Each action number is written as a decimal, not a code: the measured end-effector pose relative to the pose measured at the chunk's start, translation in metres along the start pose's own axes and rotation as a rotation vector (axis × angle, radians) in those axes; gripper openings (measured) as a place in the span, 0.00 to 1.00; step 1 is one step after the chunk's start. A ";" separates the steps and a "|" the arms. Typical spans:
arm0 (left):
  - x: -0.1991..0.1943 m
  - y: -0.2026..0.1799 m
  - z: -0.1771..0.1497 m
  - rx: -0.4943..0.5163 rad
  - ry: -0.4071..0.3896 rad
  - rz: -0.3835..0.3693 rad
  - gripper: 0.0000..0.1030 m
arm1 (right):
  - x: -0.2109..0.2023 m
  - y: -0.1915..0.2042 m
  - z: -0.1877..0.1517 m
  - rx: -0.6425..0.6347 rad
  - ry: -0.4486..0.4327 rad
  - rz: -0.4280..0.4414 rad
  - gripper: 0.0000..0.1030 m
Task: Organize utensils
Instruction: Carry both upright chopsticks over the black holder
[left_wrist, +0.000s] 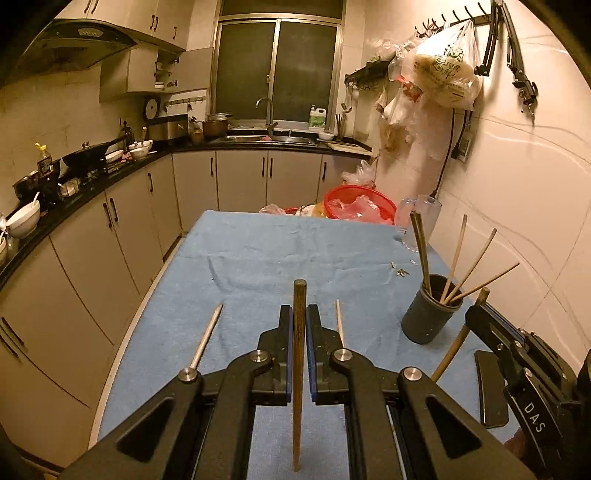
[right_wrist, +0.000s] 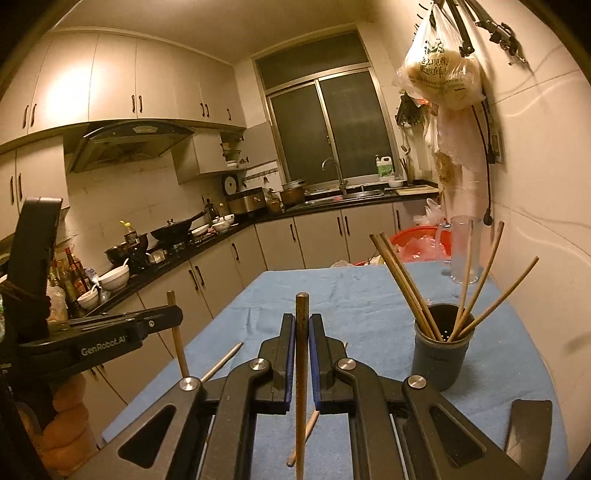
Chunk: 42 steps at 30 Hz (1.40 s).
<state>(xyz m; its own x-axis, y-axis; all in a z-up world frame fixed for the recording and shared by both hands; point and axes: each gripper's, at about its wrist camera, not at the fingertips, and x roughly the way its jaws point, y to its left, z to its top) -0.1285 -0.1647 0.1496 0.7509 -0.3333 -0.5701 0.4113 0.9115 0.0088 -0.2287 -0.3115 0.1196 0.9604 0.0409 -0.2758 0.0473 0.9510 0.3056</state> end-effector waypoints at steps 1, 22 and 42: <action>-0.001 0.000 0.000 0.000 -0.001 0.002 0.07 | -0.001 0.000 0.000 0.002 0.000 0.000 0.08; -0.019 0.001 0.006 0.007 -0.030 -0.011 0.07 | -0.017 -0.007 0.010 0.025 -0.045 0.005 0.08; -0.006 0.025 0.013 -0.059 0.059 -0.061 0.07 | -0.025 -0.013 0.017 0.044 -0.060 -0.012 0.08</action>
<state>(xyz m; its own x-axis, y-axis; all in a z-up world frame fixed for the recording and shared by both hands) -0.1162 -0.1425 0.1641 0.6929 -0.3756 -0.6154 0.4228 0.9031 -0.0752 -0.2488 -0.3304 0.1378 0.9743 0.0099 -0.2250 0.0696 0.9369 0.3427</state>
